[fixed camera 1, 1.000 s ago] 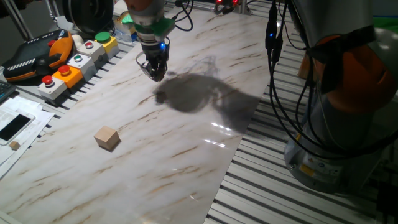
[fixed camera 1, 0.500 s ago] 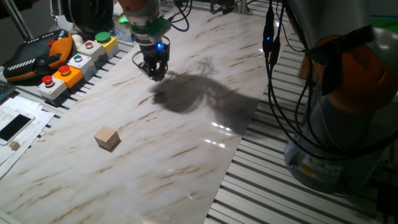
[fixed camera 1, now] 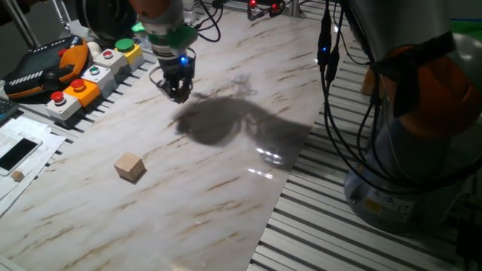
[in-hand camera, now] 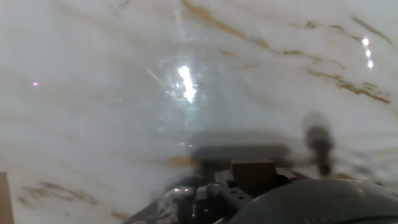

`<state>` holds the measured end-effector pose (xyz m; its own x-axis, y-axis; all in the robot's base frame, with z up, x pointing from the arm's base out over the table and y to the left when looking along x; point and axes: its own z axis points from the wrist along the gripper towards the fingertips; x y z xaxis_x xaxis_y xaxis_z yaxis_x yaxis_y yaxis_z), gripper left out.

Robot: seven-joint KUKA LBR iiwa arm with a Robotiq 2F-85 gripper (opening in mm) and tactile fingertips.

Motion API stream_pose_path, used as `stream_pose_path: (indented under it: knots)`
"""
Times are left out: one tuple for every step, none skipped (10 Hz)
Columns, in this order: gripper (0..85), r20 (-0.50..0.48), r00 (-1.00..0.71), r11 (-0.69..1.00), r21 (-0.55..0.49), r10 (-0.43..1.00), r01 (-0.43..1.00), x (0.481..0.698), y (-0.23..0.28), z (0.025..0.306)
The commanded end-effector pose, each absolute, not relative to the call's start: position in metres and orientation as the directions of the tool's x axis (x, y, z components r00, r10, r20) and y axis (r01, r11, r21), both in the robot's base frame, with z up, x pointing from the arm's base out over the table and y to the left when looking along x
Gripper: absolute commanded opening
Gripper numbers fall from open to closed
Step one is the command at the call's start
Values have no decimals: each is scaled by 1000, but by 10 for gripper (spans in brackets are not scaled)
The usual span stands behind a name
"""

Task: Pick up the small block on the left and move it to the right

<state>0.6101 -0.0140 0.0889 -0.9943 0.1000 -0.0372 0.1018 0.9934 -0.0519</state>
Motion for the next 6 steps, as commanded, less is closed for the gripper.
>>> stream_pose_path:
  knots:
    - [7,-28,-996,996,-38,81,82,613,5,91]
    - [7,-26,-997,997,-29,68,68,615,19,92]
    - [7,-31,-997,997,-38,66,67,615,35,91]
    - [7,-33,-998,997,-49,62,64,613,55,92]
    - [7,-29,-997,997,-38,66,67,612,67,92]
    - [7,-32,-997,997,-27,72,73,608,80,89]
